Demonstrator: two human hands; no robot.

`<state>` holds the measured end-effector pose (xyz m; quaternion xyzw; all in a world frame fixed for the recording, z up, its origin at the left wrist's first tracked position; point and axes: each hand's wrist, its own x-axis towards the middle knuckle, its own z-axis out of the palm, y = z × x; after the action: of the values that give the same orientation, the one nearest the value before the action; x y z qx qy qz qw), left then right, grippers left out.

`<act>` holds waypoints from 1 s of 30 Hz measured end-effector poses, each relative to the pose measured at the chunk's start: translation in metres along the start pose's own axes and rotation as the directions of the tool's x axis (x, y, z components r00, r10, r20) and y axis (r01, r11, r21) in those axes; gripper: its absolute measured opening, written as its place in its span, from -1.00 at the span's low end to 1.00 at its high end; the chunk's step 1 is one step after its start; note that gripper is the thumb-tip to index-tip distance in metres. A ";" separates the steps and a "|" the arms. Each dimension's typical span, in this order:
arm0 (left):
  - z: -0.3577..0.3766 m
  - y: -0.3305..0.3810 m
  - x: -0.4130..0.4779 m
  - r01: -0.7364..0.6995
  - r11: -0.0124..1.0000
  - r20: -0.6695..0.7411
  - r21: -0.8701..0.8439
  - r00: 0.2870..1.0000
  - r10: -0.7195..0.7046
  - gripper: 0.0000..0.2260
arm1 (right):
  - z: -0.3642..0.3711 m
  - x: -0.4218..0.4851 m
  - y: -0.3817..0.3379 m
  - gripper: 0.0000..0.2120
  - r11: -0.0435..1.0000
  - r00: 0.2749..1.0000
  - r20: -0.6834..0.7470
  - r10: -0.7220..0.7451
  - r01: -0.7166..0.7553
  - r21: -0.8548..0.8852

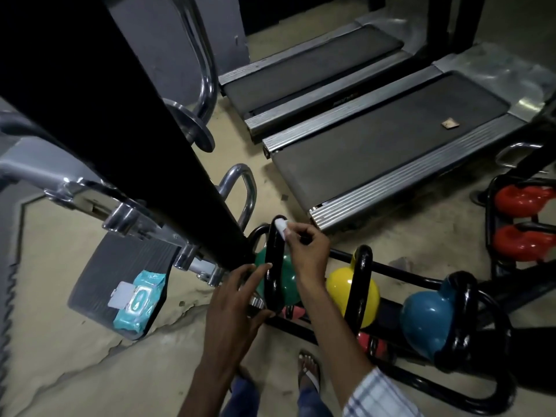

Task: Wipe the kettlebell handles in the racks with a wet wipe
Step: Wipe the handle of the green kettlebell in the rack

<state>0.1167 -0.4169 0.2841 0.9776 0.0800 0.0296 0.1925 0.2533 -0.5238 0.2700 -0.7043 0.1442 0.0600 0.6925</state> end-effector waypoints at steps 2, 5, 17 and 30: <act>0.001 -0.001 -0.001 0.007 1.000 0.007 -0.005 1.000 -0.007 -0.06 | -0.008 -0.018 -0.006 -0.90 0.986 0.988 0.062 -0.145 0.149 -0.077; 0.000 0.001 0.000 0.005 1.000 -0.004 -0.013 1.000 -0.005 -0.07 | -0.003 0.012 -0.017 -0.90 0.986 0.989 0.085 -0.125 0.133 -0.102; 0.005 0.000 -0.004 0.005 0.995 -0.055 -0.095 0.998 -0.010 -0.10 | -0.016 0.007 -0.055 -0.93 0.605 0.711 0.659 -0.246 0.644 -0.469; 0.014 -0.006 -0.008 0.032 0.981 -0.109 -0.193 0.993 -0.054 -0.19 | 0.008 0.034 -0.060 -0.84 0.252 0.586 0.807 0.074 0.772 -0.583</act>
<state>0.1087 -0.4180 0.2682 0.9493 0.1086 0.0886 0.2813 0.3037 -0.5202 0.3175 -0.8886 -0.3732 0.2149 0.1579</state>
